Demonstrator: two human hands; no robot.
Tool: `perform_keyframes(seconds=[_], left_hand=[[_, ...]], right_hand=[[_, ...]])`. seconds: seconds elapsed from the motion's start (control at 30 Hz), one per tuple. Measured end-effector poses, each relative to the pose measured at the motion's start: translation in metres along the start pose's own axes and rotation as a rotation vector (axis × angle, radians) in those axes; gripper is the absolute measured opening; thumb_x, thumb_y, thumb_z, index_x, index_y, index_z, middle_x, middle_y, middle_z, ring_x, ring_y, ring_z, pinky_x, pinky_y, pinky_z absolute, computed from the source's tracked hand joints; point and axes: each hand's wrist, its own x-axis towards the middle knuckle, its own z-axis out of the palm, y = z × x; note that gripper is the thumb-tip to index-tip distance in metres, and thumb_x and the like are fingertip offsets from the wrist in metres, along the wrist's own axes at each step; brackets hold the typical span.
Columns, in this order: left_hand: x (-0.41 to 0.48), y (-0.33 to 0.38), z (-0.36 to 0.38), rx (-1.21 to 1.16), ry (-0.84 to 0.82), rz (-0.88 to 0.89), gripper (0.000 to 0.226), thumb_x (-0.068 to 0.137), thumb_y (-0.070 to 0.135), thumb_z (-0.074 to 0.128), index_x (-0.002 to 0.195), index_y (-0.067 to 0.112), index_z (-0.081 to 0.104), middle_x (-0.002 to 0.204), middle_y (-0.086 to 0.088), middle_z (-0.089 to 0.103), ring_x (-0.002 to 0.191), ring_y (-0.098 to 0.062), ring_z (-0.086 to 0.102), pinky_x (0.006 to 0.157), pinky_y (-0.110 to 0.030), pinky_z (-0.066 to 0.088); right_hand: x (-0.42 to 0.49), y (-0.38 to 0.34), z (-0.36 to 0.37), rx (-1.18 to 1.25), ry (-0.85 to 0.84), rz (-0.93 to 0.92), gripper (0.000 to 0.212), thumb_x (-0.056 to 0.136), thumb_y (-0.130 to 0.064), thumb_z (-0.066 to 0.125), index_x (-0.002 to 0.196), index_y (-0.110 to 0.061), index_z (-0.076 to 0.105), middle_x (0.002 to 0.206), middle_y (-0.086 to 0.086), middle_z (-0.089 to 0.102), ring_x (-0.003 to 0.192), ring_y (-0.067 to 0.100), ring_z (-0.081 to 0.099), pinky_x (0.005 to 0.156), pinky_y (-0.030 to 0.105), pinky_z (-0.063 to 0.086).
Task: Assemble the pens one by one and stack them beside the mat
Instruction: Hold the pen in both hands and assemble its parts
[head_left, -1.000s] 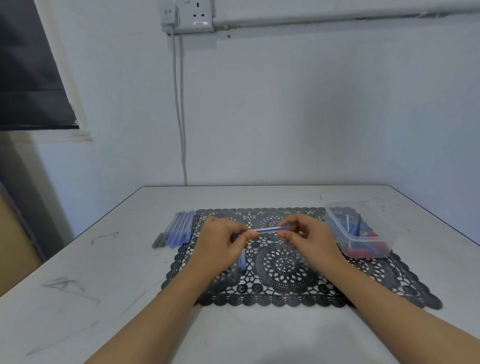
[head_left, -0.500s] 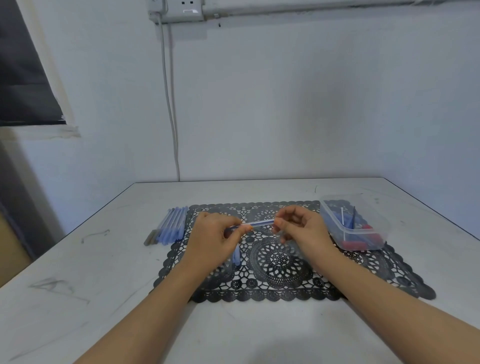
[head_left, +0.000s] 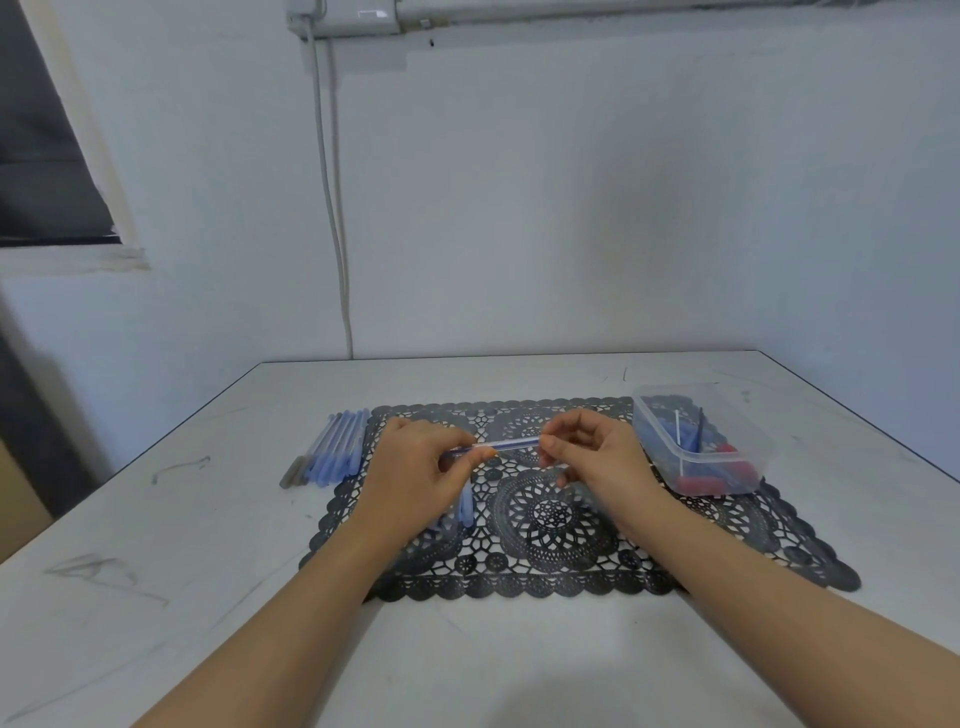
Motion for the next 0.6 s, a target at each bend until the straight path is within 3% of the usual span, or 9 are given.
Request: perform_keyframes(seconds=[0.13, 0.27, 0.6], left_hand=[[0.0005, 0.0001, -0.0003, -0.008, -0.016, -0.016, 0.051, 0.079, 0.065, 0.043, 0.087, 0.026, 0.074, 0.064, 0.010, 0.066, 0.063, -0.003, 0.056, 0.080, -0.028, 0.038], [0.0007, -0.0017, -0.0003, 0.001, -0.019, -0.019, 0.050, 0.079, 0.065, 0.043, 0.088, 0.027, 0.074, 0.065, 0.011, 0.066, 0.064, -0.003, 0.056, 0.082, -0.030, 0.039], [0.0019, -0.0059, -0.0019, 0.034, -0.029, -0.017, 0.048, 0.080, 0.065, 0.043, 0.085, 0.028, 0.073, 0.064, 0.010, 0.065, 0.064, -0.004, 0.056, 0.084, -0.034, 0.041]], right_hand=[[0.0007, -0.0005, 0.0010, 0.103, 0.039, 0.063, 0.006, 0.085, -0.010, 0.063, 0.090, -0.006, 0.063, 0.075, 0.010, 0.066, 0.062, 0.018, 0.059, 0.044, 0.025, 0.046], [0.0008, -0.0001, -0.0005, 0.034, 0.028, 0.126, 0.020, 0.087, -0.023, 0.061, 0.081, -0.005, 0.066, 0.069, 0.011, 0.065, 0.060, 0.020, 0.057, 0.044, 0.026, 0.043], [0.0019, 0.0021, -0.0007, 0.017, 0.027, 0.069, 0.004, 0.084, -0.005, 0.062, 0.083, -0.005, 0.066, 0.076, 0.011, 0.069, 0.066, 0.019, 0.062, 0.052, 0.024, 0.049]])
